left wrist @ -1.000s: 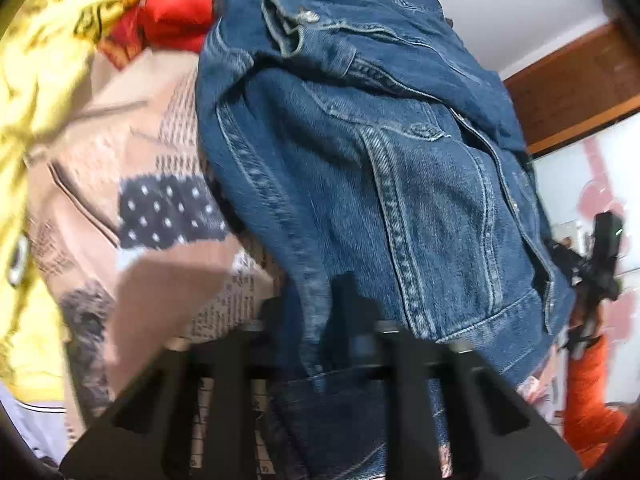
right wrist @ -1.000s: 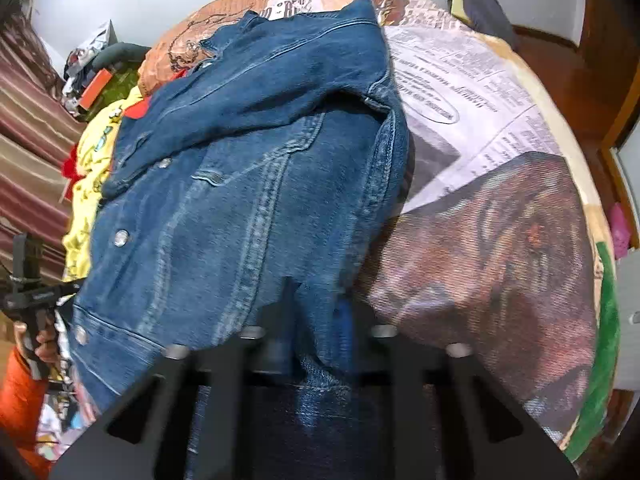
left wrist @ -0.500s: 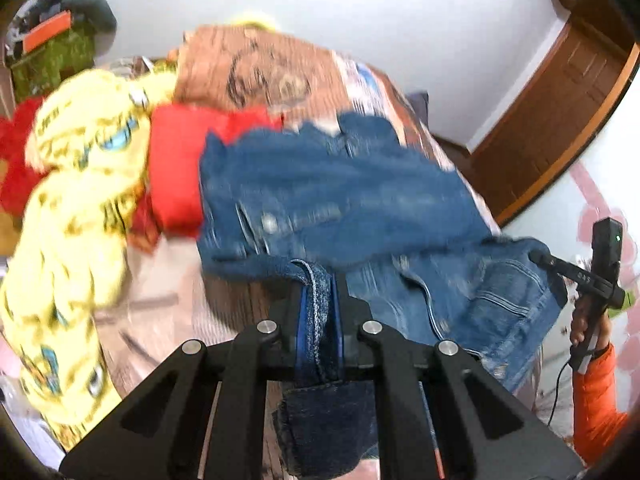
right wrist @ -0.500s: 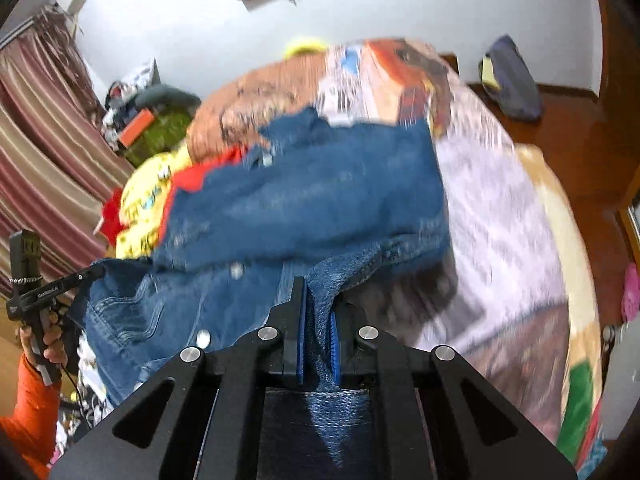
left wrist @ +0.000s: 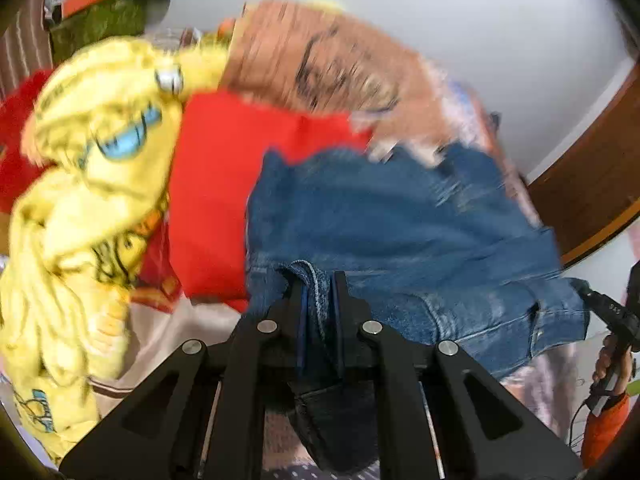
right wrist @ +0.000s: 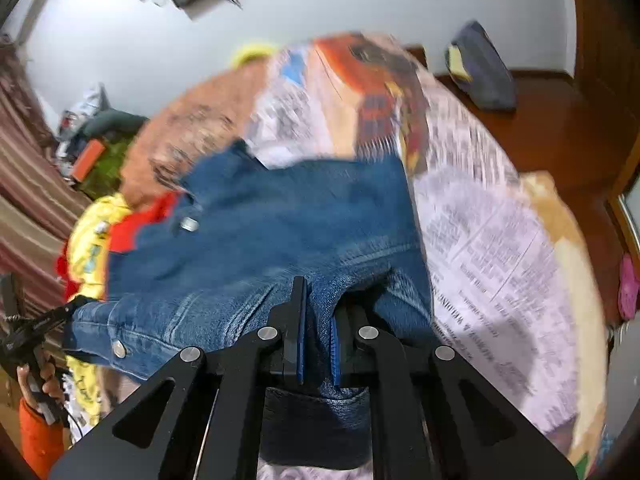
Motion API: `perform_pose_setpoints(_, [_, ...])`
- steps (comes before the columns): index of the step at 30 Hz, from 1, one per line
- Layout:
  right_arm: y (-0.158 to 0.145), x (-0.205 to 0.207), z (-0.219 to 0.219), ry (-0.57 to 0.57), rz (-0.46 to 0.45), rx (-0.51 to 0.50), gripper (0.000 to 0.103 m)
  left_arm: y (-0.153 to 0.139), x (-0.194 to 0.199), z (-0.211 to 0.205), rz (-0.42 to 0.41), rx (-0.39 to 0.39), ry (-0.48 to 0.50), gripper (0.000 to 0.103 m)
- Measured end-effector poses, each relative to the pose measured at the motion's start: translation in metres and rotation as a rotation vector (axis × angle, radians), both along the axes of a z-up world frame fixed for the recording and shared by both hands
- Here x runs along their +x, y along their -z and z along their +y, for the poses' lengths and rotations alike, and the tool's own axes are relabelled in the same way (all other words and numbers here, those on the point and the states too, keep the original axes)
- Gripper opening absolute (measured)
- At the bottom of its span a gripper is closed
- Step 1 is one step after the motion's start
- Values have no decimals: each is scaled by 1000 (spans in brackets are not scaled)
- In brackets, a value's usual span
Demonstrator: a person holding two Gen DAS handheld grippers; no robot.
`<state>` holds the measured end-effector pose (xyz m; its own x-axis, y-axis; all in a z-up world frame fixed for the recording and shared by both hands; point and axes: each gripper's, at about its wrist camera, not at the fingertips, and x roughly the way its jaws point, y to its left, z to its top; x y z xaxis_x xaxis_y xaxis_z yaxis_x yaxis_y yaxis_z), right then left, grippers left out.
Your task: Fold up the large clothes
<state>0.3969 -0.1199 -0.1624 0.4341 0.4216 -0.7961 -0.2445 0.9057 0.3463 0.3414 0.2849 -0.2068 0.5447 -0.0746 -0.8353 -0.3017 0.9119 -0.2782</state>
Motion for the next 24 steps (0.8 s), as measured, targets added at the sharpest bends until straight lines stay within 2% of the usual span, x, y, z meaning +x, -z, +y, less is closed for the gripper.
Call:
perform_pose_setpoints(2, [19,3,2,0,30,-17,9,24,7,-1,54,7,19,12])
perform_pose_setpoints(4, [21,2,-2,2,33,0,12,35,10,1,78,-4,30,14])
perform_pose_setpoints(7, [14,0,-6,-14,45,-3,18,30,10,0,82,5,53,14])
perform_pose_setpoints(8, [9,-1,-7,-14,49,-18,25,26,9,0,84,9,60,17])
perform_pose_setpoints(10, [1,-4,-8,-24,50,-39,31,13,3,-1,74,11,72,26])
perform_pose_setpoints(12, [-7,-10,-9,-40,38,-44,35,0,-7,0,37,8,75,39])
perform_pose_setpoints(15, [-14,-24,-10,-58,10,-43,43,-16,-25,0,-2,-18,77,42])
perform_pose_setpoints(17, [-15,-33,-11,-70,5,-39,44,-19,-35,-1,-2,-29,84,42])
perform_pose_setpoints(21, [-8,-41,-11,-74,17,-37,44,-8,-42,-9,29,-73,109,42])
perform_pose_setpoints(24, [6,-40,-11,-68,69,-12,44,6,-39,-13,59,-65,91,42])
